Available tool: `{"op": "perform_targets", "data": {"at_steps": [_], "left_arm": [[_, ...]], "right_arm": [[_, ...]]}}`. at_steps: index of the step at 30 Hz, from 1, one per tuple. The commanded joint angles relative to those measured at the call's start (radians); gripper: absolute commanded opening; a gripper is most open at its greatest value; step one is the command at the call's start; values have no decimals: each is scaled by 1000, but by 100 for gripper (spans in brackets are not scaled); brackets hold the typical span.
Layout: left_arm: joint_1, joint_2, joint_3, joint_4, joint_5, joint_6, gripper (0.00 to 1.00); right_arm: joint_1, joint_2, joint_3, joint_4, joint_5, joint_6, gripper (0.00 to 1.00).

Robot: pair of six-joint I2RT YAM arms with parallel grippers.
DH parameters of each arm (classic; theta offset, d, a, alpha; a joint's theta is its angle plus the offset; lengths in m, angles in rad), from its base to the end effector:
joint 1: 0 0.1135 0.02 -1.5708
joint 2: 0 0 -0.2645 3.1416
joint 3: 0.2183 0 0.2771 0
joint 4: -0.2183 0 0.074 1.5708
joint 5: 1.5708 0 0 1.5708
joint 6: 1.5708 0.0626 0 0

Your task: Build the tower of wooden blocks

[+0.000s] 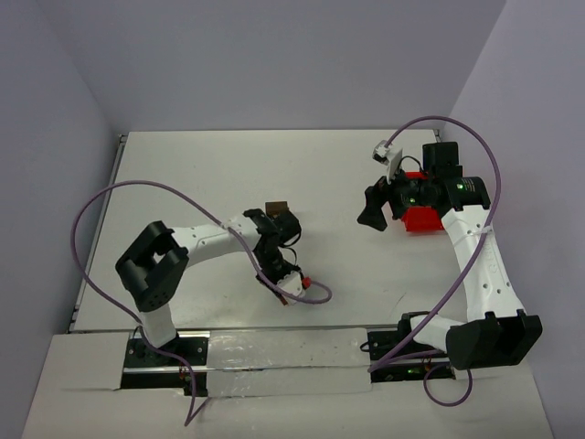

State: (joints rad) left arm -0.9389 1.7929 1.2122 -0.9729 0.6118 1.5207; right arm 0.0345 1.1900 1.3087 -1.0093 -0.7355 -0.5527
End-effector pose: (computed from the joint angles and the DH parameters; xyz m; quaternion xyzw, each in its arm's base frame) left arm 0.1715 -0.2952 0.1480 0.8995 0.3164 -0.2861 0.0942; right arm 0.2573 0.0509 0.3571 -0.3694 0.8073 0.2479 0.3877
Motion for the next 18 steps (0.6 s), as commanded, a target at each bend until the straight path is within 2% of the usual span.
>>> {"op": "perform_targets", "data": {"at_steps": [1, 3, 5, 9, 14, 18], "left_arm": [[49, -113, 224, -92, 73, -333, 0], [69, -112, 340, -150, 37, -469, 0], [111, -107, 435, -209, 38, -539, 0], [252, -128, 535, -188, 58, -669, 0], [416, -92, 619, -186, 82, -691, 0], [440, -51, 667, -173, 50, -687, 0]], "right_arm": [[-5, 21, 44, 39, -25, 19, 100], [-4, 37, 57, 47, -21, 25, 100], [-1, 48, 68, 57, -16, 31, 100], [11, 75, 83, 87, 28, 52, 100], [28, 117, 113, 104, 73, 66, 100], [41, 148, 148, 103, 89, 71, 100]]}}
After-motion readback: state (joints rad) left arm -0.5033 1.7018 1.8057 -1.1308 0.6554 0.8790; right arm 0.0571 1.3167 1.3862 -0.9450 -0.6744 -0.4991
